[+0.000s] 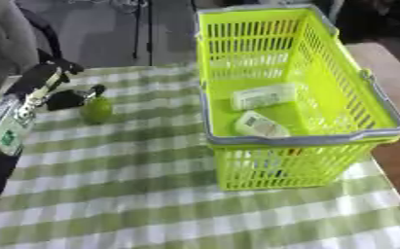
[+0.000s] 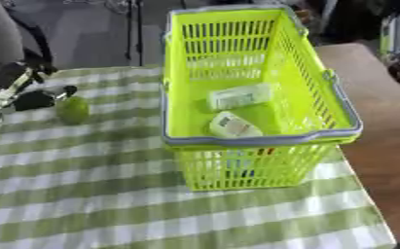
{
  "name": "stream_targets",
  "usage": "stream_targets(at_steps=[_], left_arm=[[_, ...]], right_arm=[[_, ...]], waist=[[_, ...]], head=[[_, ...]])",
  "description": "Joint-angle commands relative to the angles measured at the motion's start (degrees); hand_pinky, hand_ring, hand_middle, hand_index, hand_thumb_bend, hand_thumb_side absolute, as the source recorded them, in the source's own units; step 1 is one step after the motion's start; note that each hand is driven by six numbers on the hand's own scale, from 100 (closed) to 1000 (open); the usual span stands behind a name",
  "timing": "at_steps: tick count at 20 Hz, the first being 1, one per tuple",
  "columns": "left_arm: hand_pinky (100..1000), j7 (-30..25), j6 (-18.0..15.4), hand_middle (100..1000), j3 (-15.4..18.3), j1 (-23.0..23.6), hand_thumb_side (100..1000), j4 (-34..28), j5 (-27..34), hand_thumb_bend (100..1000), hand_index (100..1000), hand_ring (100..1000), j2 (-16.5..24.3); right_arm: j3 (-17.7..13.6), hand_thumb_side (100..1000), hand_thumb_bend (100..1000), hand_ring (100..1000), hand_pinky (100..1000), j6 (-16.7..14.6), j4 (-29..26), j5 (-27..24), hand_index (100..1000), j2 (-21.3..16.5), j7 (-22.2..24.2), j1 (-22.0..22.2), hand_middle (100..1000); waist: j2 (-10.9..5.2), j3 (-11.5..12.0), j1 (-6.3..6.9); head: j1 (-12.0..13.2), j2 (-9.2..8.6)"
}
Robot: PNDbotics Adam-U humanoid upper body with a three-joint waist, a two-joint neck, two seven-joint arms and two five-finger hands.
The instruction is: Pick up objects on the table and place them in the box.
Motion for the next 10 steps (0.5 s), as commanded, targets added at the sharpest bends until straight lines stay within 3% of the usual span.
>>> stream_targets(at_steps=[1, 4, 10], left_arm=[[713, -1.1, -0.4, 724, 0.5, -0.6, 712, 0.1, -0.7, 689, 839, 691, 1.1], [712, -2.1, -1.4, 724, 0.8, -0.4, 690, 0.6, -1.0, 702, 838, 691, 1.2], [725, -2.1, -1.9, 745, 1.1, -0.1, 537, 1.0, -3.1, 804, 855, 716, 1.8]], right_arm=[[-0.6, 368, 100, 624, 609, -0.4, -1.2, 1.0, 845, -1.5, -0.6, -1.4, 683], [-0.7, 368, 100, 624, 609, -0.6, -1.2, 1.1, 845, -1.7, -0.8, -1.7, 682], [-0.9, 377, 100, 618, 605, -0.6, -1.2, 1.0, 845, -2.1, -1.1, -1.8, 675]], waist=[[-0.62, -0.3, -0.18], [-0.01, -0.9, -0.25], [1.68, -1.8, -0.05]], head=[[0.3, -1.05], [0.4, -1.60], [0.4, -2.26]])
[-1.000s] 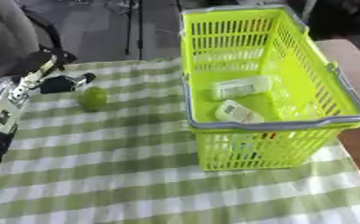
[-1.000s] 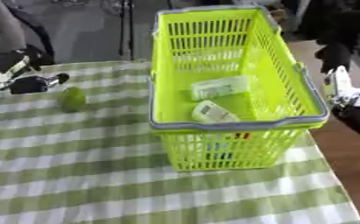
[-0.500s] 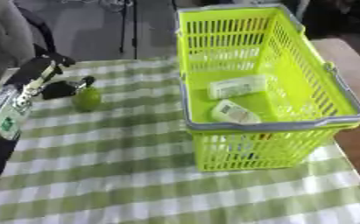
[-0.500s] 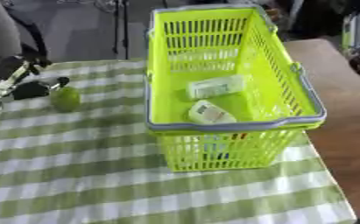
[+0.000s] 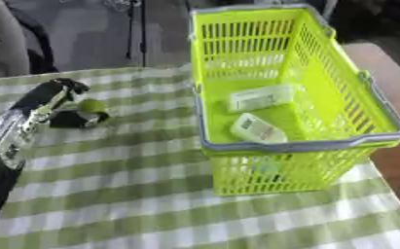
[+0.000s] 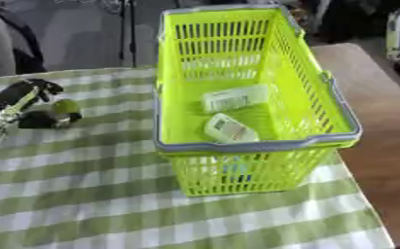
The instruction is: Pick up objects on the table and place them in the box.
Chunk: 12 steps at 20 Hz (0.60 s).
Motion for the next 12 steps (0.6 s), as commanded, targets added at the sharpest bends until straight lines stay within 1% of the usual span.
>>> stream_targets(at_steps=[1, 2, 3, 4, 5, 7, 8, 9, 10, 11, 12], left_arm=[[725, -0.3, -0.3, 746, 0.8, -0.5, 532, -0.1, -1.8, 807, 855, 716, 2.0], [726, -0.6, -0.3, 749, 0.9, -0.4, 495, 0.1, -2.3, 832, 861, 720, 1.9], [725, -0.8, -0.4, 749, 1.0, -0.4, 484, 0.3, -2.8, 830, 862, 720, 1.9], [721, -1.0, -0.4, 738, 1.0, -0.3, 448, 0.6, -3.1, 821, 859, 709, 1.8], [689, -1.3, -0.4, 705, 1.1, -0.3, 403, 0.9, -3.4, 806, 849, 672, 1.8], [680, -1.6, -0.3, 697, 1.2, -0.2, 393, 1.2, -3.9, 802, 846, 662, 1.7], [558, -1.7, -0.2, 605, 1.2, -0.2, 298, 1.3, -4.0, 696, 800, 570, 1.7], [489, -1.8, 0.0, 563, 1.3, -0.1, 258, 1.4, -4.1, 602, 776, 515, 1.7], [455, -1.8, 0.0, 542, 1.3, -0.1, 230, 1.3, -4.1, 549, 759, 489, 1.8], [445, -1.9, 0.1, 534, 1.3, -0.1, 220, 1.2, -3.9, 535, 752, 481, 1.8], [416, -2.0, 0.1, 510, 1.3, -0.1, 194, 1.1, -3.8, 488, 732, 458, 1.9]], right_arm=[[-0.7, 377, 100, 618, 604, 0.0, -1.2, 0.3, 845, -1.9, -0.3, -0.8, 675], [-0.7, 379, 100, 617, 603, 0.0, -1.2, 0.3, 845, -1.9, -0.3, -0.8, 673], [-0.7, 381, 100, 617, 603, 0.1, -1.2, 0.3, 845, -1.9, -0.3, -0.8, 673], [-0.8, 382, 100, 616, 602, 0.1, -1.2, 0.3, 845, -1.9, -0.3, -0.7, 672], [-0.8, 384, 100, 616, 602, 0.1, -1.2, 0.3, 845, -1.9, -0.4, -0.7, 671], [-0.8, 383, 100, 616, 602, 0.2, -1.2, 0.3, 845, -1.9, -0.4, -0.5, 671], [-0.8, 384, 100, 616, 602, 0.2, -1.2, 0.3, 845, -1.9, -0.4, -0.5, 672], [-0.9, 384, 100, 616, 602, 0.2, -1.2, 0.3, 845, -1.9, -0.4, -0.4, 672], [-0.9, 383, 100, 616, 602, 0.3, -1.2, 0.4, 845, -1.9, -0.4, -0.4, 672], [-0.9, 383, 100, 616, 602, 0.3, -1.2, 0.4, 845, -1.8, -0.4, -0.4, 672], [-0.9, 383, 100, 617, 602, 0.3, -1.2, 0.4, 845, -1.8, -0.4, -0.3, 672]], waist=[[-0.57, -0.3, -0.03], [-0.36, -0.3, 0.01], [-0.24, -0.4, 0.03], [-0.14, -0.4, 0.04], [-0.09, -0.5, 0.04], [-0.09, -0.5, 0.04], [-0.16, -0.6, 0.04], [-0.23, -0.6, 0.05], [-0.35, -0.6, 0.05], [-0.42, -0.6, 0.06], [-0.52, -0.6, 0.06]], head=[[0.2, -0.67], [0.1, -0.73], [0.1, -0.76], [0.2, -0.72], [0.2, -0.69], [0.1, -0.62], [0.1, -0.54], [0.1, -0.47], [0.1, -0.39], [0.1, -0.35], [0.1, -0.30]])
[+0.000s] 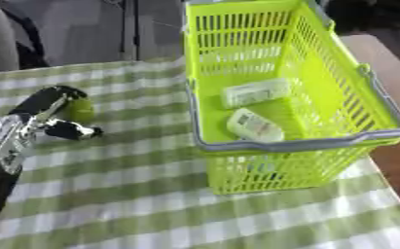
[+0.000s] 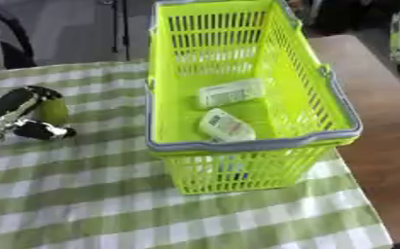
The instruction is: Pick up objects on the table and place them in the box.
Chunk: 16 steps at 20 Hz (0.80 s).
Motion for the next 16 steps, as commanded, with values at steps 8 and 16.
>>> stream_targets(at_steps=[8, 16], left_arm=[[205, -10.8, -2.6, 365, 0.2, 0.0, 139, -2.1, 5.6, 240, 596, 281, 3.5], [192, -17.1, -3.9, 344, 0.2, 0.0, 123, -8.2, 10.8, 190, 583, 263, 5.9]], right_arm=[[-0.7, 379, 100, 620, 606, 0.6, -1.2, 0.9, 845, -1.4, 0.2, 0.8, 678], [-0.7, 371, 100, 626, 611, 1.1, -1.2, 1.3, 845, -1.2, 0.4, 2.4, 685]], waist=[[-3.99, 0.7, -0.48], [-7.58, 1.5, -1.01]], head=[[0.0, 0.88], [-0.2, 2.17]])
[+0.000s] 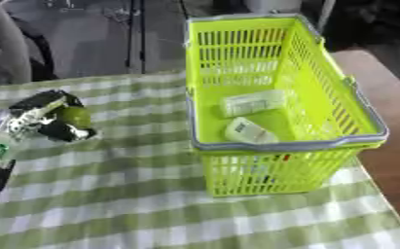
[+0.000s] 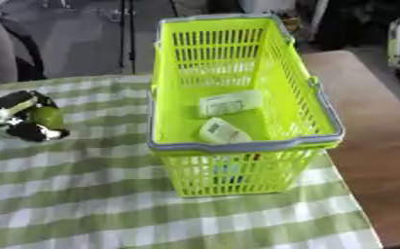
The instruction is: Pick up objects on the table and place them in the box.
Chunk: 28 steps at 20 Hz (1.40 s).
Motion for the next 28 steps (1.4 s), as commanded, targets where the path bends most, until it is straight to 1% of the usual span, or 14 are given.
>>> stream_targets(at_steps=[1, 4, 7, 8, 10, 12, 14, 18, 19, 21, 22, 24, 27, 28], left_arm=[[192, -0.3, -0.4, 344, 0.0, -1.4, 123, -4.2, 2.7, 190, 583, 263, 3.0], [186, 0.1, -0.5, 338, -1.0, -3.0, 129, -7.4, 5.9, 170, 583, 255, 2.5], [186, 0.0, 0.0, 338, -1.6, -3.8, 129, -8.9, 7.8, 170, 583, 255, 2.3], [193, 0.4, -0.6, 340, -2.1, -5.6, 103, -10.7, 9.3, 180, 586, 258, 0.9], [199, 1.1, -0.6, 344, -3.8, -8.7, 100, -14.1, 12.6, 193, 590, 264, -1.6], [203, 1.5, -0.2, 344, -5.4, -10.9, 100, -16.0, 13.8, 207, 590, 268, -4.0], [204, 2.3, 0.3, 346, -6.4, -12.4, 100, -16.7, 13.7, 218, 592, 269, -6.2], [215, 5.1, 0.3, 350, -8.8, -14.3, 100, -17.3, 12.0, 260, 594, 279, -11.2], [223, 5.6, 0.1, 354, -9.6, -14.5, 107, -17.2, 11.0, 280, 597, 285, -12.8], [237, 6.1, -0.5, 367, -10.8, -14.7, 114, -16.6, 8.6, 291, 610, 297, -15.4], [239, 6.4, -0.8, 367, -11.2, -14.7, 119, -16.2, 7.3, 290, 610, 298, -16.5], [246, 7.1, -1.7, 372, -11.7, -14.5, 128, -15.4, 4.5, 321, 613, 305, -19.0], [298, 8.4, -3.9, 402, -12.6, -13.9, 207, -15.2, -0.7, 469, 649, 343, -21.7], [312, 9.0, -4.5, 411, -12.8, -13.7, 233, -15.2, -2.5, 504, 660, 353, -22.2]], right_arm=[[-0.6, 371, 100, 626, 611, 0.3, -1.2, 0.7, 845, -1.2, 0.0, -0.2, 685], [-0.5, 370, 100, 627, 611, 0.4, -1.2, 0.8, 845, -1.0, 0.2, 0.2, 687], [-0.5, 370, 100, 627, 611, 0.4, -1.2, 0.8, 845, -0.9, 0.3, 0.3, 687], [-0.3, 370, 100, 627, 612, 0.4, -1.2, 0.7, 845, -0.7, 0.4, 0.5, 687], [0.0, 369, 100, 627, 612, 0.4, -1.2, 0.5, 845, -0.4, 0.8, 0.7, 688], [0.4, 369, 100, 627, 612, 0.3, -1.2, 0.2, 845, -0.1, 1.2, 0.6, 688], [0.7, 368, 100, 627, 612, 0.2, -1.2, 0.0, 845, 0.1, 1.5, 0.5, 688], [1.3, 367, 100, 628, 612, -0.2, -1.2, -0.5, 845, 0.6, 2.1, -0.1, 688], [1.5, 368, 100, 627, 612, -0.3, -1.2, -0.6, 845, 0.8, 2.2, -0.4, 688], [1.7, 368, 100, 627, 612, -0.4, -1.2, -0.8, 845, 1.1, 2.5, -0.7, 687], [1.7, 368, 100, 627, 611, -0.5, -1.2, -0.8, 845, 1.2, 2.6, -0.8, 686], [2.0, 369, 100, 626, 610, -0.6, -1.2, -0.9, 844, 1.6, 2.8, -1.1, 685], [2.2, 371, 100, 624, 609, -0.7, -1.2, -1.2, 844, 1.8, 3.1, -1.4, 683], [2.2, 371, 100, 624, 609, -0.7, -1.2, -1.2, 844, 1.9, 3.1, -1.5, 683]], waist=[[-2.10, 0.1, -0.23], [-3.13, -0.1, -0.25], [-3.42, -0.1, -0.26], [-3.98, -0.6, -0.33], [-4.76, -1.1, -0.33], [-5.35, -1.9, -0.17], [-5.60, -2.5, -0.10], [-5.64, -4.0, 0.02], [-5.49, -4.3, 0.02], [-5.22, -4.8, 0.00], [-5.10, -5.0, -0.02], [-4.77, -5.5, -0.08], [-4.24, -6.0, -0.16], [-4.16, -6.0, -0.18]], head=[[-0.1, 0.59], [0.0, 0.80], [0.0, 0.82], [0.3, 0.93], [0.7, 1.05], [1.2, 0.93], [1.4, 0.58], [2.5, -0.07], [3.0, -0.17], [3.7, -0.30], [4.0, -0.34], [4.9, -0.43], [5.7, -0.52], [5.8, -0.52]])
